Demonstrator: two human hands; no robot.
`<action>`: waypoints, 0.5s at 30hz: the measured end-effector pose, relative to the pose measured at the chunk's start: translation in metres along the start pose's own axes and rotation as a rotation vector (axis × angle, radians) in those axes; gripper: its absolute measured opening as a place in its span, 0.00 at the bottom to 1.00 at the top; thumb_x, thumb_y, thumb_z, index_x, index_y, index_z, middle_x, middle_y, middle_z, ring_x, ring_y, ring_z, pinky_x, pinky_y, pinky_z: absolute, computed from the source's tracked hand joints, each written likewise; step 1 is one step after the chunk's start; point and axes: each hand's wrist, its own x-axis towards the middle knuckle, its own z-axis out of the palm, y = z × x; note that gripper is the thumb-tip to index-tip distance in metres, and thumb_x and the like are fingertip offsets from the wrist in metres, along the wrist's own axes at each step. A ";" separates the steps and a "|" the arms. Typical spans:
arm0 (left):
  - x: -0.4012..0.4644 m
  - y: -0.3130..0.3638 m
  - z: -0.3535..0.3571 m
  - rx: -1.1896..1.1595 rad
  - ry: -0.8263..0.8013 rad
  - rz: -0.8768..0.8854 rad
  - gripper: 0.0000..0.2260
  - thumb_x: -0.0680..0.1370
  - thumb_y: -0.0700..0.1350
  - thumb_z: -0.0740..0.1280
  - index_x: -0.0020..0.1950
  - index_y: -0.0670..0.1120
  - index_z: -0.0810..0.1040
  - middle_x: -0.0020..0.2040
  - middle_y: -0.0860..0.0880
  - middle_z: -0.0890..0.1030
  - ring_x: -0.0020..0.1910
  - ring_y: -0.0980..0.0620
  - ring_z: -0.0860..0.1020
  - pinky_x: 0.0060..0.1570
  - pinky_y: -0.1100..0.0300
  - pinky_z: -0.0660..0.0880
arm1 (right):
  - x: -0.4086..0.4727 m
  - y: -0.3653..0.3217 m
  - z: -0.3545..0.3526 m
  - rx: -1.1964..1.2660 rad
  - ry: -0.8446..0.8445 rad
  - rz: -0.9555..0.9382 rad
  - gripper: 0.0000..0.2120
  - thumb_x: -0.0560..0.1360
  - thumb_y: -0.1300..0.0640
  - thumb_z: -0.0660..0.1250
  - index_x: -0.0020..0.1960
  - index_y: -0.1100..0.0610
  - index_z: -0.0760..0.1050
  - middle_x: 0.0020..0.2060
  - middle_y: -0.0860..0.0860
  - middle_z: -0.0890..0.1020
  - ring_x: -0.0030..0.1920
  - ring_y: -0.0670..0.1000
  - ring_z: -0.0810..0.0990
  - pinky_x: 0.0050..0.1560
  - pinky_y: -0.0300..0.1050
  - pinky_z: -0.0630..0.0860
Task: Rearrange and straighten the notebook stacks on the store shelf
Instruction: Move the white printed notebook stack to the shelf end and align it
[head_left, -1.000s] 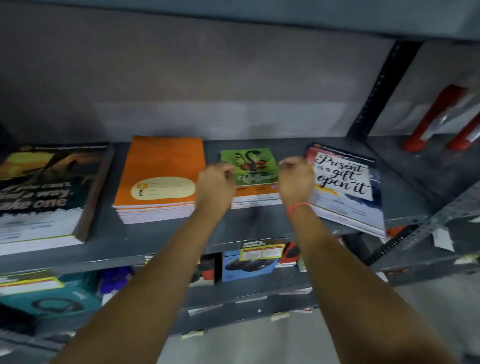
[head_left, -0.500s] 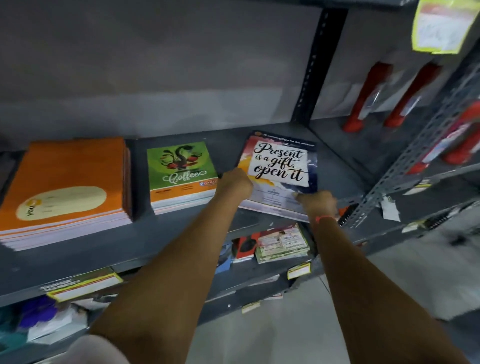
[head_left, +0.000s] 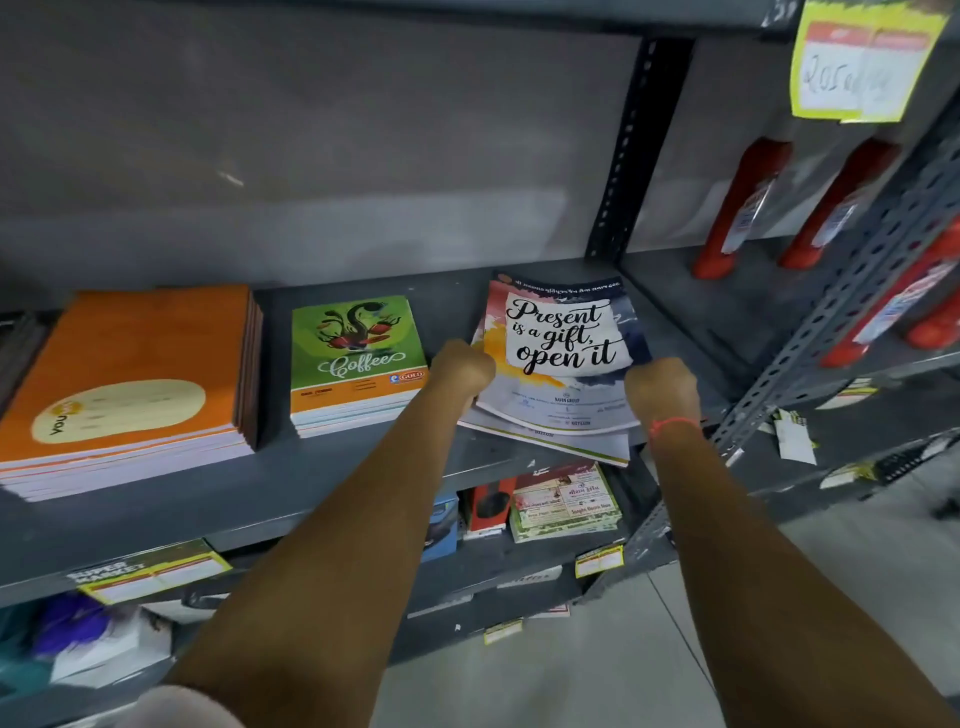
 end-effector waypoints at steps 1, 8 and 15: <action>-0.001 -0.001 -0.003 -0.030 0.010 0.018 0.16 0.76 0.36 0.62 0.63 0.32 0.70 0.61 0.32 0.75 0.60 0.37 0.76 0.43 0.56 0.71 | -0.002 -0.007 -0.003 -0.008 0.003 -0.030 0.12 0.78 0.56 0.56 0.46 0.64 0.72 0.53 0.65 0.79 0.43 0.60 0.74 0.43 0.47 0.69; -0.003 -0.013 -0.059 -0.160 0.118 0.063 0.06 0.74 0.33 0.64 0.37 0.37 0.74 0.37 0.41 0.74 0.37 0.45 0.76 0.35 0.59 0.70 | -0.019 -0.061 0.007 -0.024 -0.068 -0.159 0.19 0.78 0.61 0.52 0.64 0.68 0.70 0.63 0.65 0.74 0.63 0.63 0.72 0.60 0.52 0.71; -0.038 -0.067 -0.198 -0.174 0.347 0.066 0.12 0.68 0.39 0.68 0.29 0.49 0.67 0.32 0.49 0.72 0.36 0.49 0.73 0.38 0.62 0.72 | -0.091 -0.144 0.076 -0.060 -0.354 -0.418 0.12 0.75 0.65 0.61 0.52 0.72 0.76 0.50 0.67 0.78 0.56 0.61 0.76 0.56 0.54 0.71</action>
